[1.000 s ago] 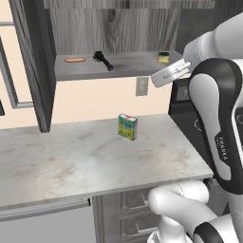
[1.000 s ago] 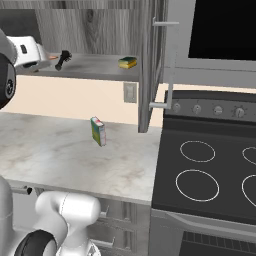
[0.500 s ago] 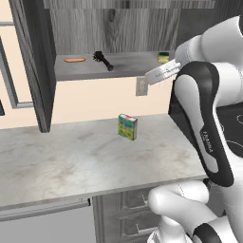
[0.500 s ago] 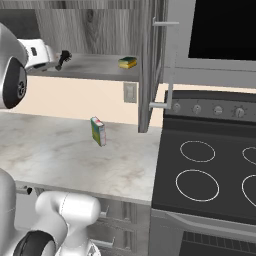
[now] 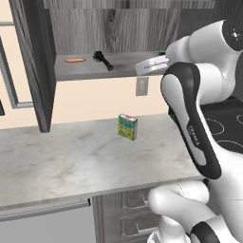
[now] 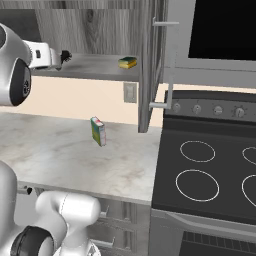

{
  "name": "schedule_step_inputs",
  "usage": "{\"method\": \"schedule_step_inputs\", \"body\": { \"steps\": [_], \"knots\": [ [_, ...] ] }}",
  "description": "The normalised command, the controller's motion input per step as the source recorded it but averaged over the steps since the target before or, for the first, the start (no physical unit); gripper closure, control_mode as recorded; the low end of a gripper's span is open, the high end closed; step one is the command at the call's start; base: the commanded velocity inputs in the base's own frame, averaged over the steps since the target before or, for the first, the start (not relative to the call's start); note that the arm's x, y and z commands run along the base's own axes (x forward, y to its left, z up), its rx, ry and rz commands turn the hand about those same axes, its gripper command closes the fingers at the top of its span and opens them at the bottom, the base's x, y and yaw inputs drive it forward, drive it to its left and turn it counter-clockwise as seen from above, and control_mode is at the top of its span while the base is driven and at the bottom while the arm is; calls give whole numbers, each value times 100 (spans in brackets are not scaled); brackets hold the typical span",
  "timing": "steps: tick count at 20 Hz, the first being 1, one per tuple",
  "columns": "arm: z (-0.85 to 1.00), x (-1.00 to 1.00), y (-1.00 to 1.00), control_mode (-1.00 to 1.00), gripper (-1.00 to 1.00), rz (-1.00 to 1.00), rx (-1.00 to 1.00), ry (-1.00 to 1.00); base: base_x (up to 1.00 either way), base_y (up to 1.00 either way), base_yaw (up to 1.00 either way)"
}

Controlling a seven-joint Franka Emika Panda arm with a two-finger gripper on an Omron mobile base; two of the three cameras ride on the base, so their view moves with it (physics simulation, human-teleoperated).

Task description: Pick the dish brush and sponge from the cabinet and place them on the counter.

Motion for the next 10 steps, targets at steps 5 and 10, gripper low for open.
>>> {"method": "schedule_step_inputs", "body": {
  "steps": [5,10],
  "knots": [
    [-1,27,17,-100,-100,0,5,0,0,0,0],
    [-6,30,13,-100,-100,0,0,0,0,0,0]
  ]
}}
